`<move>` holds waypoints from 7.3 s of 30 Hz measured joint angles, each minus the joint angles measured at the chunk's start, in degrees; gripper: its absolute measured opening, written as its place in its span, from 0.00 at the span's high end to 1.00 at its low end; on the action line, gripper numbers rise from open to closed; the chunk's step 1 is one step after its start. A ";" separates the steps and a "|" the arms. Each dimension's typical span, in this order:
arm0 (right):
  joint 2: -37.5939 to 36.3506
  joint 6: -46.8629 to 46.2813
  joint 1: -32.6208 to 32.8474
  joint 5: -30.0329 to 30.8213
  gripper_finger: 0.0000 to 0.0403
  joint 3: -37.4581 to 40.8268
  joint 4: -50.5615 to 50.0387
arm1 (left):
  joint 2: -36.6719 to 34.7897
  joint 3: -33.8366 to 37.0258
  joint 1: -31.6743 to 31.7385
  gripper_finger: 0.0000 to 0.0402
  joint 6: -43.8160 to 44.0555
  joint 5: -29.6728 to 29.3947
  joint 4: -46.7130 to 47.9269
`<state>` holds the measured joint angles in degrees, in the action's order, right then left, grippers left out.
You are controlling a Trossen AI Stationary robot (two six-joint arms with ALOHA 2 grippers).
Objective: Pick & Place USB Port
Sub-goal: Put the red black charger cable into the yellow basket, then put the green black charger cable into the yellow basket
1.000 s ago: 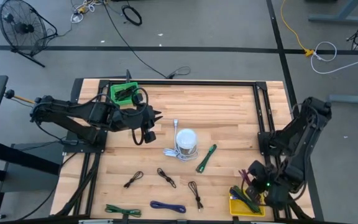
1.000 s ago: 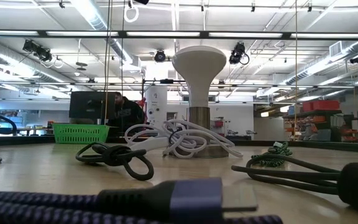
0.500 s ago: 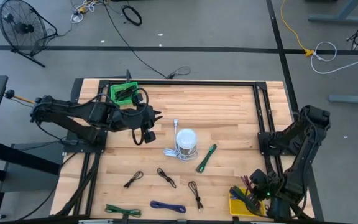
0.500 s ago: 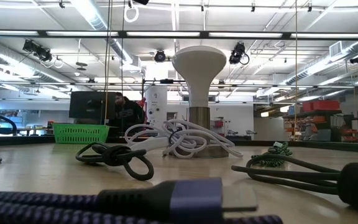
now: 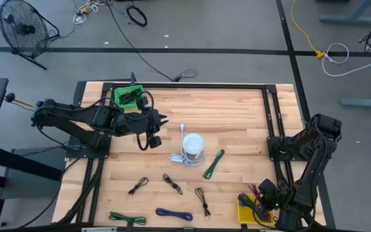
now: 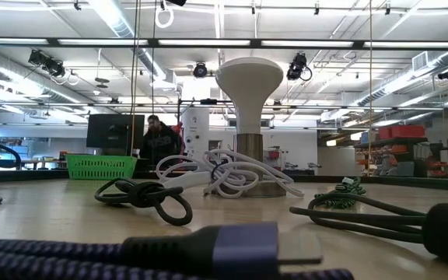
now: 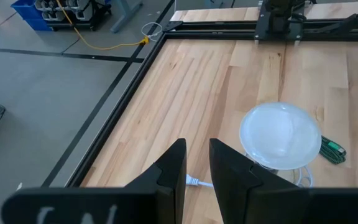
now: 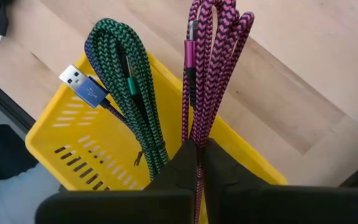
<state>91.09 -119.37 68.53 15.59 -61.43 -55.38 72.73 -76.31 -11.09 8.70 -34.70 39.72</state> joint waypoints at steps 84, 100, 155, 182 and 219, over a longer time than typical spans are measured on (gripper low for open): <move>-0.24 6.92 5.90 13.36 0.49 7.48 10.81 | 0.01 -0.02 0.04 0.81 1.61 -0.20 -0.04; -0.59 12.39 5.53 11.81 0.46 7.48 17.85 | 0.01 -0.02 0.04 0.81 2.69 -0.21 -0.06; -15.35 87.36 -31.35 19.34 0.48 7.45 34.69 | 0.02 -0.02 0.04 0.81 1.15 -0.20 -0.01; -8.26 105.27 -44.25 16.83 0.48 7.57 19.75 | 0.02 -0.02 0.04 0.81 -0.40 -0.24 -0.06; -5.80 119.34 -47.90 2.15 0.48 21.86 41.26 | 0.02 -0.02 4.57 0.81 -0.34 -1.25 -0.15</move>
<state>85.29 -0.03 20.64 17.75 -39.57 -14.12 72.75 -76.34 -6.52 8.35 -35.94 39.57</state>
